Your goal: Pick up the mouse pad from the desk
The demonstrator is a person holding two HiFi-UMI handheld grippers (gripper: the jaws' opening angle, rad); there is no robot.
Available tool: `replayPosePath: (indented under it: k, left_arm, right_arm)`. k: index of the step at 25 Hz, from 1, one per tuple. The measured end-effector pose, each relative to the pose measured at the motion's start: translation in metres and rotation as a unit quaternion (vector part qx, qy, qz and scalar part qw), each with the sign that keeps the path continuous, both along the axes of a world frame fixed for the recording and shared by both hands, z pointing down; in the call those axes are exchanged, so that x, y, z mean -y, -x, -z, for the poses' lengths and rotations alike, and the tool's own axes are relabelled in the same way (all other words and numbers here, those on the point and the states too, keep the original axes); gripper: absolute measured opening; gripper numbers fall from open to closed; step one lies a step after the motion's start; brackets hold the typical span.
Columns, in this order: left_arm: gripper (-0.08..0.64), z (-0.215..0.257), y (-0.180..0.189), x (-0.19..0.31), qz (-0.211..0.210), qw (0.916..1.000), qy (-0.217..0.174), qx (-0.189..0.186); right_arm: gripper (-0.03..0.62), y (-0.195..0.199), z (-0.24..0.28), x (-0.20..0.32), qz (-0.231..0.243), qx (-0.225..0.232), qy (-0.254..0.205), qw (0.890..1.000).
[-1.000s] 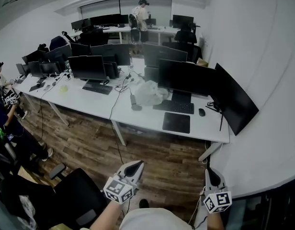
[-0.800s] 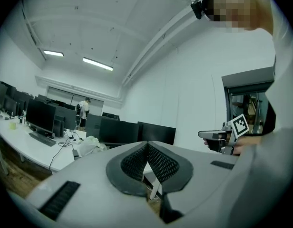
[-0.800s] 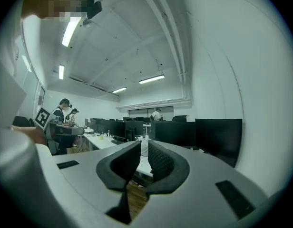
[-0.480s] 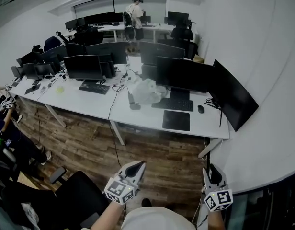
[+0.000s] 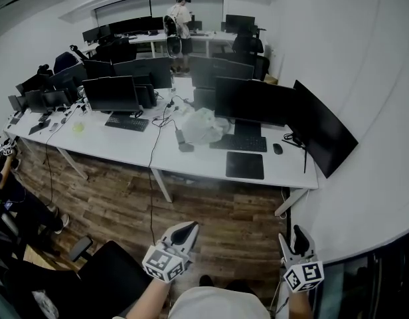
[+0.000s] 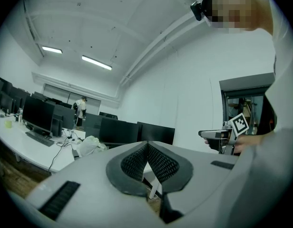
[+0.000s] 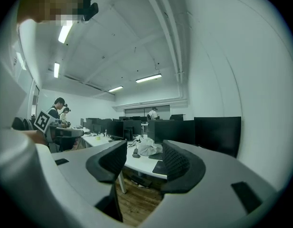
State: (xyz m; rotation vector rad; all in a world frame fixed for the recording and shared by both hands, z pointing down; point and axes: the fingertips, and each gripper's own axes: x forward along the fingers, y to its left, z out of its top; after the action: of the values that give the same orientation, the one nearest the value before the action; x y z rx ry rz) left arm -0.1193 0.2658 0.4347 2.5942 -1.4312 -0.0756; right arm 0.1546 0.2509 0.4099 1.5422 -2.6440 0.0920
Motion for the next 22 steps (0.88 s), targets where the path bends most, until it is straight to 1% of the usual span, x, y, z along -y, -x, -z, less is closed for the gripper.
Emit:
replayPosePath:
  k: [2,10,15,22]
  left_arm:
    - [0.017,-0.001,0.005,0.000,-0.001,1.0000,0.000,-0.001]
    - [0.017,-0.005,0.013,0.013,-0.003,0.9999,0.009,-0.003]
    - [0.017,-0.012,0.004,0.030,-0.011,0.9998,0.015,0.000]
    - [0.017,-0.021,-0.014,0.072,-0.008,0.9995,0.029,0.004]
  right_arm:
    - [0.258,0.003,-0.001,-0.001,-0.002,-0.001,0.000,1.000]
    - [0.258,0.007,-0.005,0.007,-0.008,-0.006,0.007,1.000]
    - [0.262,0.001,-0.014,0.023,-0.012,-0.006,0.016,1.000]
    - [0.272,-0.012,-0.028,0.070,-0.002,-0.005,0.034,0.999]
